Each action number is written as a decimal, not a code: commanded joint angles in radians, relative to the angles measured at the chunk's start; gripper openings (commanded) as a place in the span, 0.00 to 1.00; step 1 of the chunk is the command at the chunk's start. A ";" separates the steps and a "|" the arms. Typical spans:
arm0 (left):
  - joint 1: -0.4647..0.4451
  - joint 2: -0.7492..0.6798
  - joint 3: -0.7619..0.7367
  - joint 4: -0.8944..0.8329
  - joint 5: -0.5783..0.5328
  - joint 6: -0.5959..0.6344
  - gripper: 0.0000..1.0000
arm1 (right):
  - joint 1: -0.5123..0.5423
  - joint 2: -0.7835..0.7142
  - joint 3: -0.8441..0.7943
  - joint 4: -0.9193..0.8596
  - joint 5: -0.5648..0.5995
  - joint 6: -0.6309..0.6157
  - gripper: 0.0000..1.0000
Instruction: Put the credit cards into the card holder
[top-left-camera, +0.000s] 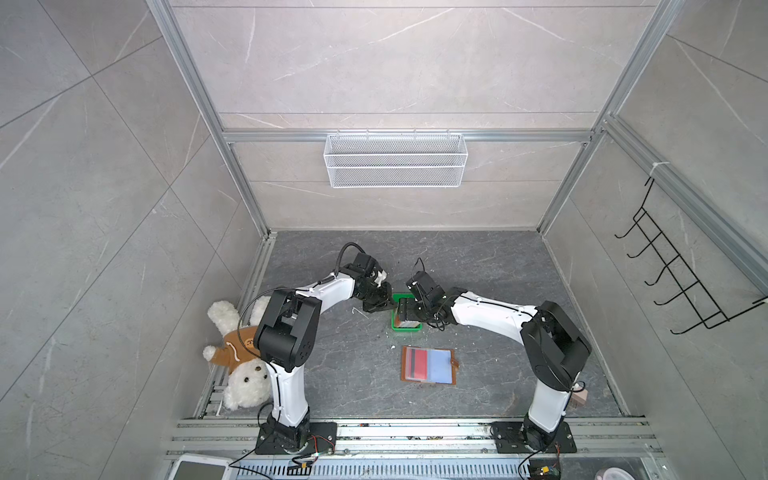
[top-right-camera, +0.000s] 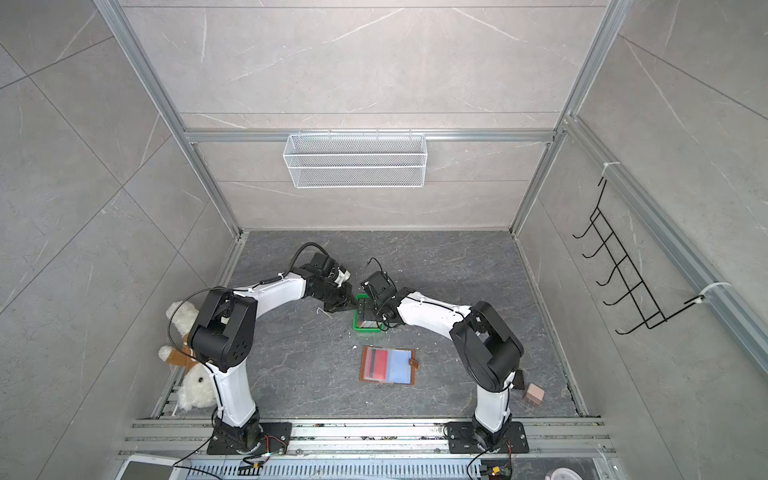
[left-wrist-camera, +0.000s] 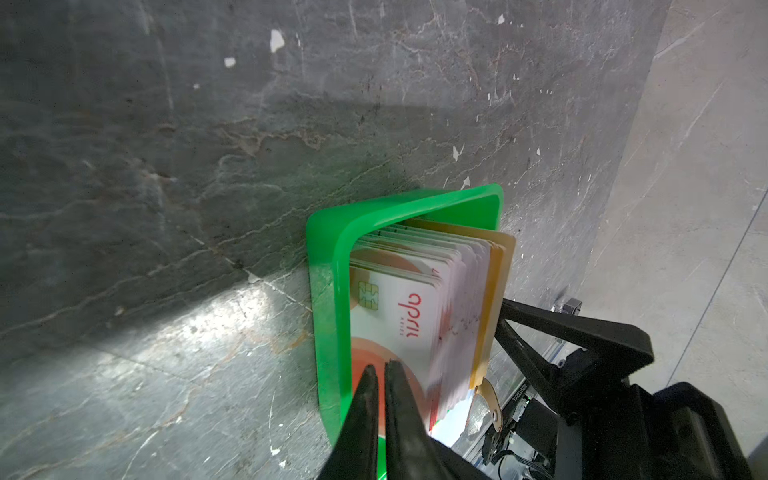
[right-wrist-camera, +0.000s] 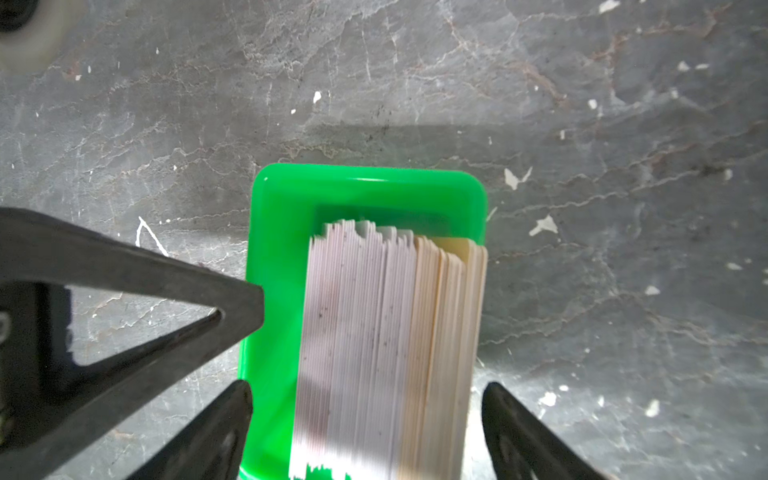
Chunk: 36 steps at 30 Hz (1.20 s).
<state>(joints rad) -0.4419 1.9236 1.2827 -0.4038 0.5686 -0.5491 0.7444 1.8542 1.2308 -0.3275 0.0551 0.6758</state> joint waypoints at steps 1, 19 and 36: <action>-0.008 0.018 0.041 -0.026 -0.006 0.003 0.10 | -0.004 0.029 0.031 -0.035 0.003 -0.019 0.88; -0.031 0.055 0.051 -0.055 -0.029 0.011 0.10 | -0.006 0.059 0.039 -0.047 0.012 -0.016 0.88; -0.031 0.047 0.056 -0.067 -0.047 0.012 0.06 | -0.035 -0.032 -0.002 -0.074 0.049 -0.035 0.87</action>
<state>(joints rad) -0.4717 1.9701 1.3083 -0.4400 0.5442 -0.5488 0.7177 1.8603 1.2415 -0.3660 0.0750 0.6636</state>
